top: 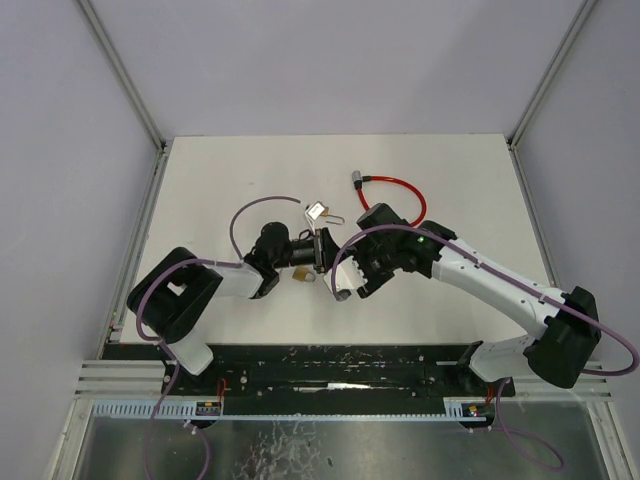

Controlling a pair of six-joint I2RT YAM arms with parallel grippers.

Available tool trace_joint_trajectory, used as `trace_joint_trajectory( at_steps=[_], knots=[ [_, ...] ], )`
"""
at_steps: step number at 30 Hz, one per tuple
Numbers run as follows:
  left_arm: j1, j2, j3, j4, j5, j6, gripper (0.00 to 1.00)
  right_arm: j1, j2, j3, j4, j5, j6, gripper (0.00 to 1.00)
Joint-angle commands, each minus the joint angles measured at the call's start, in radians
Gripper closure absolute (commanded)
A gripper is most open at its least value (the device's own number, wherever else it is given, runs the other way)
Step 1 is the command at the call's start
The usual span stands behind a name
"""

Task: Lock with the key
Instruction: Pick up the lock from the center of the board.

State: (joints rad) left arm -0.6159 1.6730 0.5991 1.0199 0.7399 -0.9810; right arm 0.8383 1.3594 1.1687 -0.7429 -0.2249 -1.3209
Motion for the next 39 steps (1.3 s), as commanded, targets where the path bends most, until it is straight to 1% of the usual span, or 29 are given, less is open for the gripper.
trace_joint_trajectory(
  at_steps=[1, 2, 3, 5, 7, 8, 10, 14, 15, 16, 18, 21, 24, 27, 30, 31, 33, 36, 39],
  knots=[
    [-0.008, -0.01, 0.044, -0.022, 0.005, 0.039, 0.63, 0.021, -0.02, 0.032, 0.066, 0.006, 0.012, 0.93],
    [-0.008, -0.01, 0.049, -0.023, 0.01, 0.04, 0.65, 0.024, -0.022, 0.03, 0.066, 0.004, 0.013, 0.93],
    [-0.009, -0.009, 0.051, -0.023, 0.013, 0.042, 0.69, 0.025, -0.023, 0.028, 0.066, 0.002, 0.016, 0.93],
    [-0.008, -0.006, 0.058, -0.024, 0.026, 0.048, 0.82, 0.026, -0.026, 0.025, 0.068, -0.007, 0.025, 0.93],
    [-0.009, -0.002, 0.063, -0.019, 0.044, 0.058, 0.97, 0.026, -0.031, 0.02, 0.073, -0.012, 0.037, 0.92],
    [-0.009, -0.002, 0.061, -0.014, 0.046, 0.061, 0.99, 0.026, -0.036, 0.015, 0.082, -0.009, 0.043, 0.89],
    [-0.009, -0.012, 0.05, -0.01, 0.04, 0.08, 1.0, 0.027, -0.044, 0.006, 0.104, 0.007, 0.068, 0.78],
    [-0.006, -0.055, 0.014, -0.011, 0.014, 0.14, 1.0, 0.026, -0.076, -0.01, 0.151, 0.057, 0.154, 0.42],
    [-0.005, -0.065, 0.006, -0.016, 0.008, 0.157, 1.0, 0.023, -0.084, -0.008, 0.156, 0.068, 0.176, 0.34],
    [-0.003, -0.076, -0.001, -0.022, 0.003, 0.176, 1.0, 0.017, -0.094, -0.005, 0.156, 0.072, 0.193, 0.27],
    [0.003, -0.094, -0.018, -0.029, -0.015, 0.208, 1.0, -0.005, -0.113, 0.013, 0.139, 0.048, 0.228, 0.2],
    [0.01, -0.117, -0.041, -0.029, -0.03, 0.244, 1.0, -0.062, -0.144, 0.042, 0.096, -0.052, 0.27, 0.14],
    [0.012, -0.142, -0.058, -0.009, -0.03, 0.269, 1.0, -0.117, -0.188, 0.05, 0.062, -0.165, 0.313, 0.12],
    [0.011, -0.174, -0.092, 0.039, -0.032, 0.313, 1.0, -0.216, -0.237, 0.049, 0.062, -0.342, 0.424, 0.09],
    [0.01, -0.231, -0.169, 0.157, -0.051, 0.385, 1.0, -0.36, -0.298, -0.012, 0.143, -0.583, 0.583, 0.0],
    [0.008, -0.256, -0.21, 0.195, -0.061, 0.42, 1.0, -0.42, -0.315, -0.062, 0.194, -0.658, 0.66, 0.01],
    [0.002, -0.309, -0.258, 0.238, -0.085, 0.496, 1.0, -0.483, -0.327, -0.133, 0.279, -0.792, 0.769, 0.01],
    [-0.012, -0.38, -0.301, 0.252, -0.093, 0.612, 1.0, -0.527, -0.32, -0.192, 0.355, -0.905, 0.835, 0.01],
    [-0.019, -0.432, -0.339, 0.298, -0.069, 0.69, 1.0, -0.538, -0.318, -0.212, 0.379, -0.965, 0.835, 0.0]
  ],
)
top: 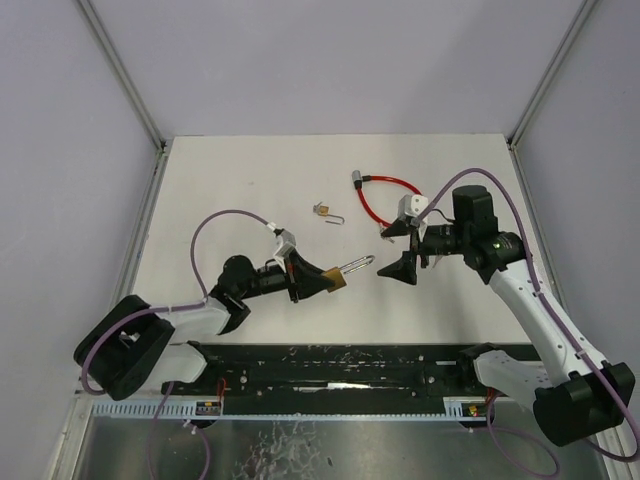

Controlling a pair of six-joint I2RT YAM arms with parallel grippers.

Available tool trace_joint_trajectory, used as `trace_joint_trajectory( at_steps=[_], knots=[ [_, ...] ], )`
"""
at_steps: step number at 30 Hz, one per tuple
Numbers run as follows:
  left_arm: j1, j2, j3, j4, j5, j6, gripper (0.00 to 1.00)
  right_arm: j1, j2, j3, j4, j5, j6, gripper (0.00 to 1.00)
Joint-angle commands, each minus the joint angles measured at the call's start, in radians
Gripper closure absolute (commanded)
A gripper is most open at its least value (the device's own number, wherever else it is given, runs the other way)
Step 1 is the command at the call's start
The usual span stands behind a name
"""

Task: Lock with the key
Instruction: Pick up the lock from the center of the board.

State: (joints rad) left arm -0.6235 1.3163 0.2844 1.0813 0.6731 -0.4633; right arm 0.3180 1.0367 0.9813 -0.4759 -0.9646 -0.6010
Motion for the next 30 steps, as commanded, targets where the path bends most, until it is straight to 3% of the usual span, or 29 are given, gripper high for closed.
trace_joint_trajectory(
  at_steps=[1, 10, 18, 20, 26, 30],
  knots=[
    [-0.013, -0.091, -0.042, 0.286, 0.006, 0.188, 1.0, -0.017, 0.002, -0.033, 0.114, -0.239, 0.104, 0.01],
    [-0.02, -0.112, -0.052, 0.365, 0.112, 0.198, 1.0, -0.017, 0.0, -0.162, 0.111, -0.4, -0.078, 0.13],
    [-0.057, -0.118, -0.054, 0.376, 0.13, 0.186, 1.0, -0.016, -0.008, -0.177, 0.103, -0.404, -0.141, 0.26],
    [-0.062, -0.118, -0.054, 0.376, 0.126, 0.186, 1.0, -0.013, -0.008, -0.183, 0.106, -0.411, -0.15, 0.32],
    [-0.065, -0.117, -0.054, 0.373, 0.103, 0.19, 1.0, 0.002, -0.009, -0.192, 0.106, -0.421, -0.164, 0.67],
    [-0.066, -0.118, -0.053, 0.354, 0.083, 0.198, 1.0, 0.005, -0.013, -0.186, 0.078, -0.433, -0.197, 0.79]
  ],
)
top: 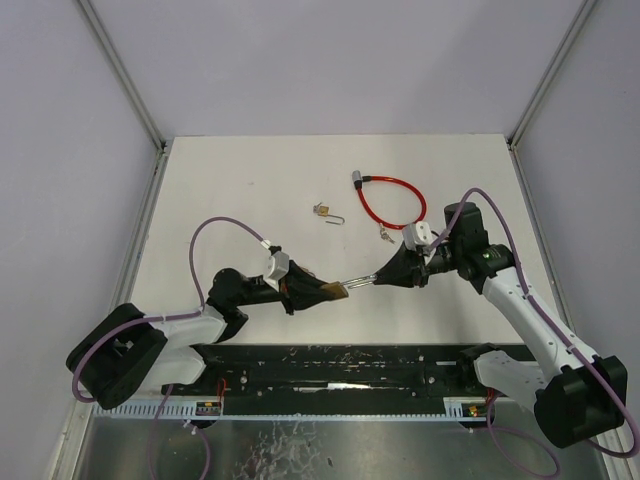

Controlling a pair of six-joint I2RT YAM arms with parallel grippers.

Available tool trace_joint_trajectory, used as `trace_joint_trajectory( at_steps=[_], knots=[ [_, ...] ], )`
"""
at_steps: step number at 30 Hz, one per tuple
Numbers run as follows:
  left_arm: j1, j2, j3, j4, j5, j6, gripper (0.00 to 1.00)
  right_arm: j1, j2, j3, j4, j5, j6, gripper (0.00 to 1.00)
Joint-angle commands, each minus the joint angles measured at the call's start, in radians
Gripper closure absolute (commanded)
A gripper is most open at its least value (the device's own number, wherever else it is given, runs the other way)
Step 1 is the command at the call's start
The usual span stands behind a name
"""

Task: Lock with the key
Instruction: Pick up the lock from the center of the board.

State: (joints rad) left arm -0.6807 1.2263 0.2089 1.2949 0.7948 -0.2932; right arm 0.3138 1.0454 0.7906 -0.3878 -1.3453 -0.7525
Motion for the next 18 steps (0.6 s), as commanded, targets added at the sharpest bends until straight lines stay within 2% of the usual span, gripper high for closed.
trace_joint_trajectory(
  at_steps=[1, 9, 12, 14, 15, 18],
  knots=[
    [-0.008, -0.03, 0.024, 0.139, -0.04, 0.029, 1.0, 0.01, -0.021, 0.004, -0.015, -0.058, -0.052, 0.8],
    [-0.007, -0.028, 0.029, 0.113, -0.055, 0.044, 1.0, 0.022, -0.014, 0.007, -0.069, -0.116, -0.119, 0.93],
    [-0.008, -0.022, 0.033, 0.104, -0.055, 0.05, 1.0, 0.023, -0.01, 0.015, -0.061, -0.116, -0.09, 1.0],
    [-0.008, -0.02, 0.042, 0.074, -0.054, 0.062, 0.99, 0.024, -0.009, 0.031, -0.035, -0.111, -0.032, 1.0],
    [-0.008, -0.019, 0.048, 0.05, -0.054, 0.07, 0.96, 0.023, -0.008, 0.043, -0.03, -0.108, 0.002, 1.0],
    [-0.008, -0.026, 0.063, -0.016, -0.053, 0.094, 0.72, 0.021, -0.006, 0.076, -0.015, -0.071, 0.089, 1.0]
  ],
)
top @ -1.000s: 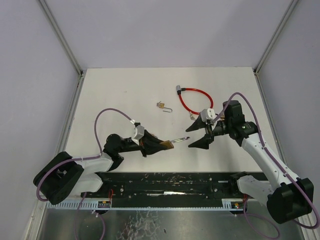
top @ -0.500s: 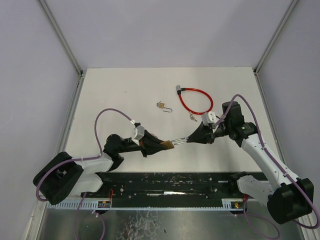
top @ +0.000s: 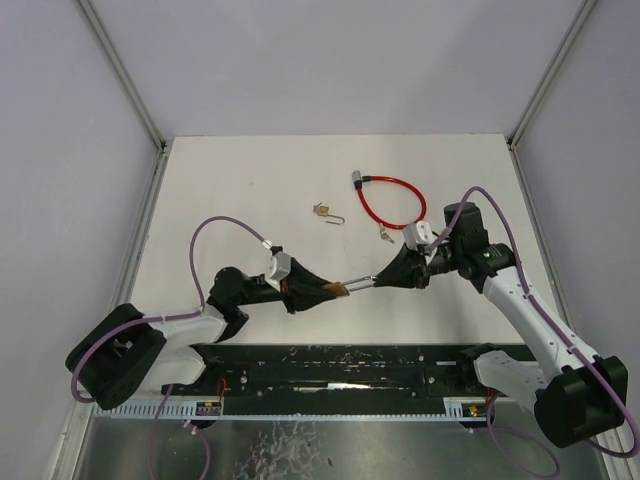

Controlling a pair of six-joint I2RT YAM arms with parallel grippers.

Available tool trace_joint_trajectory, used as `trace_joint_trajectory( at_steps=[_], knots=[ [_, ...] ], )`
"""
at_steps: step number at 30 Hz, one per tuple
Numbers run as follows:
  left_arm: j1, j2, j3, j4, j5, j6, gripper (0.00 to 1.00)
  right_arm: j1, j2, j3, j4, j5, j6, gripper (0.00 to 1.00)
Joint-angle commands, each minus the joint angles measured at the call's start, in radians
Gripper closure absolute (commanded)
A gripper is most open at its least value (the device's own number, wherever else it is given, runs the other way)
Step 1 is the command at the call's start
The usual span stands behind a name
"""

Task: Lock with the key
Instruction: Pick up the lock from the center of the board.

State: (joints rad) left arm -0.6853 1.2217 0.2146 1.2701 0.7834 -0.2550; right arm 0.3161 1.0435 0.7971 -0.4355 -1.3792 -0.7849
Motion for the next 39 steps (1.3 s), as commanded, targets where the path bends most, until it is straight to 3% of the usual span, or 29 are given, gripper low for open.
trace_joint_trajectory(
  at_steps=[1, 4, 7, 14, 19, 26, 31, 39],
  knots=[
    [-0.003, -0.025, 0.058, -0.011, -0.049, 0.065, 0.64, 0.015, -0.005, 0.07, 0.059, -0.026, 0.162, 1.0],
    [-0.003, -0.046, 0.063, -0.098, -0.08, 0.127, 0.51, 0.001, -0.004, 0.057, 0.13, -0.015, 0.266, 1.0],
    [-0.003, -0.08, 0.068, -0.216, -0.147, 0.211, 0.44, -0.014, 0.001, 0.058, 0.129, 0.011, 0.28, 1.0],
    [-0.003, -0.109, 0.044, -0.25, -0.227, 0.28, 0.26, -0.025, 0.07, 0.108, -0.058, 0.137, 0.104, 1.0],
    [-0.007, 0.005, 0.036, -0.055, -0.181, 0.19, 0.25, -0.026, 0.081, 0.111, -0.044, 0.155, 0.115, 1.0],
    [-0.131, 0.351, 0.073, 0.308, -0.265, 0.158, 0.22, -0.026, 0.072, 0.069, 0.064, 0.141, 0.186, 1.0],
    [-0.222, 0.514, 0.192, 0.326, -0.352, 0.229, 0.21, -0.027, 0.066, 0.036, 0.155, 0.128, 0.253, 1.0],
    [-0.243, 0.655, 0.304, 0.331, -0.341, 0.184, 0.24, -0.029, 0.073, 0.024, 0.191, 0.095, 0.285, 1.0]
  ],
)
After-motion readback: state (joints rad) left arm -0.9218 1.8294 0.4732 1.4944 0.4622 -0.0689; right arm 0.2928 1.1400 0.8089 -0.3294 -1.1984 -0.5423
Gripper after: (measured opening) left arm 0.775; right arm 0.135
